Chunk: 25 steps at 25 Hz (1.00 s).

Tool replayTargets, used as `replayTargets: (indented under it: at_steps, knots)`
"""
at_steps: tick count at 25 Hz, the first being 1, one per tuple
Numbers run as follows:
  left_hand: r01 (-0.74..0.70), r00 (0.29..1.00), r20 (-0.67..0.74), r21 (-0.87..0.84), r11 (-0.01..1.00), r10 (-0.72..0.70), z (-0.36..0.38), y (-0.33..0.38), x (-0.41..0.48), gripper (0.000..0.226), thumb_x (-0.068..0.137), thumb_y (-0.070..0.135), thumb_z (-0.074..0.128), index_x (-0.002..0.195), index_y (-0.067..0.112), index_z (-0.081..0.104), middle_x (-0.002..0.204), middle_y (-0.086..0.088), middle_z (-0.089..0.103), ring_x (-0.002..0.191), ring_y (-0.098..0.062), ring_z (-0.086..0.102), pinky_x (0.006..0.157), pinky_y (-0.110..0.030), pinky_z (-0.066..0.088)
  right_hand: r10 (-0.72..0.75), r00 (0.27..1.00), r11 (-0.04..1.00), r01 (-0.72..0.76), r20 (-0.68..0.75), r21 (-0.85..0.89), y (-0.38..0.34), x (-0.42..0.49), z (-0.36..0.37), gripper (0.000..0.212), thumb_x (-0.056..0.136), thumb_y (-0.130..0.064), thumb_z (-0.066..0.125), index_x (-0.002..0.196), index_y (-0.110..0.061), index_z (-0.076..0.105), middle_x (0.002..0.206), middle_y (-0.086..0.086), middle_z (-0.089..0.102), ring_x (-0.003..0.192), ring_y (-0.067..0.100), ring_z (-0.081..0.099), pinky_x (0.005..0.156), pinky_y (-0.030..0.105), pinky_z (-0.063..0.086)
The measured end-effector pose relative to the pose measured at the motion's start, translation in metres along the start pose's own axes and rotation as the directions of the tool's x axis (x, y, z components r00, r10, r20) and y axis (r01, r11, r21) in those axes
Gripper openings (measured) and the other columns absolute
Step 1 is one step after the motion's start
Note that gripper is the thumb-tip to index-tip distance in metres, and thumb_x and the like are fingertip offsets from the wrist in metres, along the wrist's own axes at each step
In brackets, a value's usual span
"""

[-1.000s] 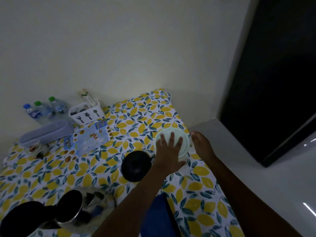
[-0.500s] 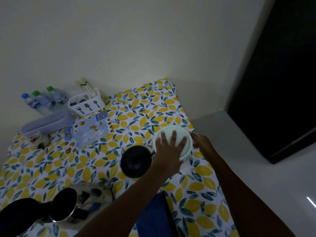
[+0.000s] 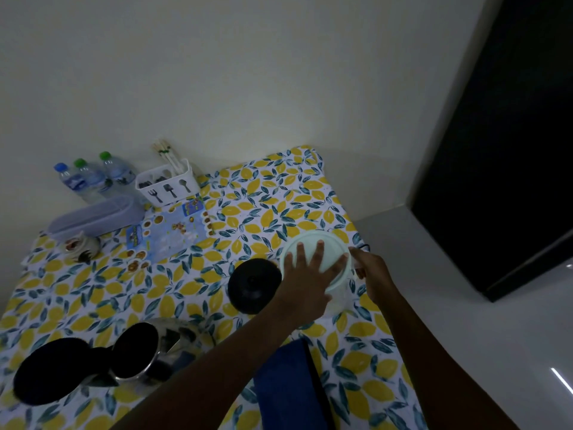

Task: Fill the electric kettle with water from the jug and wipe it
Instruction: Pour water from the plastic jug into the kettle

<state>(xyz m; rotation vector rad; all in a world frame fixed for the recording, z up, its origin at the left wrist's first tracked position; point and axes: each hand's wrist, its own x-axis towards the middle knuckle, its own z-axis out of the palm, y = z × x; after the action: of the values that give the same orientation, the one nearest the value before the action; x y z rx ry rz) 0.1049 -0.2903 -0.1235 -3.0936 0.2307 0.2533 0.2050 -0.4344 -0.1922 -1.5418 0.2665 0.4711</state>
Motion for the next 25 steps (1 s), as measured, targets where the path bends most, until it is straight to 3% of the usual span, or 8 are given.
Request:
replayTargets:
  at_steps: [2,6,11,15,16,20,23,25]
  knots:
    - [0.008,1.000,-0.027,0.001,1.000,-0.008,-0.009,-0.001,-0.028,0.083,0.090,0.043,0.051,0.146,0.038,-0.011,0.161,-0.018,-0.008,0.141,-0.056,-0.002,0.111,-0.070,0.010,-0.006,1.000,0.999,0.006,0.004,0.040,-0.003,-0.022,0.013,0.034,0.084,-0.030,0.067,0.065,-0.010,0.049,0.042,-0.004,0.034,0.039,0.011,0.030,0.047,0.029,0.023]
    - [0.119,0.986,-0.108,-0.048,0.992,-0.124,-0.021,-0.012,-0.088,0.086,0.088,0.043,0.055,0.149,0.033,-0.005,0.160,-0.019,-0.006,0.141,-0.056,-0.001,0.111,-0.070,0.009,0.019,1.000,1.000,-0.019,-0.015,-0.003,-0.015,-0.066,0.056,0.041,0.085,-0.031,0.066,0.054,-0.014,0.044,0.043,-0.003,0.038,0.045,0.016,0.032,0.050,0.031,0.025]
    - [0.206,0.964,-0.154,-0.084,0.975,-0.217,-0.019,-0.048,-0.166,0.101,0.079,0.045,0.070,0.151,0.027,0.002,0.160,-0.021,0.002,0.140,-0.057,0.004,0.110,-0.071,0.013,0.072,0.997,0.982,-0.067,0.019,-0.174,-0.021,-0.121,0.123,0.031,0.084,-0.038,0.066,0.078,-0.009,0.057,0.061,0.002,0.048,0.053,0.016,0.042,0.046,0.028,0.037]
    - [0.245,0.944,-0.202,-0.098,0.965,-0.260,-0.011,-0.069,-0.213,0.108,0.063,0.054,0.079,0.149,0.022,0.020,0.152,-0.025,0.032,0.129,-0.060,0.035,0.095,-0.070,0.041,-0.003,1.000,0.986,-0.002,-0.027,-0.169,-0.015,-0.158,0.162,0.033,0.079,-0.037,0.071,0.073,-0.008,0.057,0.065,0.008,0.050,0.057,0.022,0.043,0.061,0.036,0.036]
    - [0.252,0.936,-0.226,-0.098,0.963,-0.269,-0.011,-0.074,-0.223,0.108,0.063,0.054,0.079,0.149,0.022,0.021,0.152,-0.025,0.031,0.129,-0.060,0.035,0.095,-0.070,0.041,-0.027,0.999,0.985,0.023,-0.017,-0.173,-0.014,-0.168,0.168,0.032,0.080,-0.036,0.071,0.075,-0.008,0.058,0.066,0.008,0.050,0.057,0.023,0.043,0.062,0.036,0.036]
    - [0.237,0.945,-0.166,-0.240,0.941,-0.280,-0.019,-0.088,-0.246,0.106,0.081,0.039,0.071,0.151,0.025,-0.007,0.160,-0.022,-0.008,0.140,-0.058,-0.001,0.113,-0.069,0.011,-0.088,0.996,0.957,0.080,-0.017,-0.280,-0.032,-0.195,0.193,0.031,0.082,-0.036,0.070,0.076,-0.008,0.059,0.069,0.006,0.053,0.070,0.025,0.052,0.064,0.035,0.041]
    - [0.234,0.931,-0.201,-0.308,0.922,-0.304,-0.020,-0.095,-0.258,0.102,0.084,0.035,0.069,0.151,0.026,-0.007,0.160,-0.021,-0.007,0.140,-0.058,0.001,0.112,-0.068,0.011,-0.153,0.988,0.938,0.149,0.010,-0.313,-0.042,-0.205,0.206,0.030,0.079,-0.036,0.073,0.068,-0.013,0.059,0.071,0.005,0.057,0.065,0.020,0.054,0.062,0.033,0.047]
    - [0.240,0.918,-0.228,-0.333,0.912,-0.325,-0.018,-0.102,-0.260,0.101,0.083,0.036,0.070,0.151,0.027,-0.004,0.160,-0.021,-0.003,0.140,-0.057,0.005,0.111,-0.067,0.014,-0.199,0.979,0.923,0.199,0.035,-0.330,-0.045,-0.207,0.211,0.032,0.076,-0.038,0.075,0.074,-0.009,0.062,0.085,0.008,0.063,0.078,0.023,0.060,0.077,0.040,0.053]
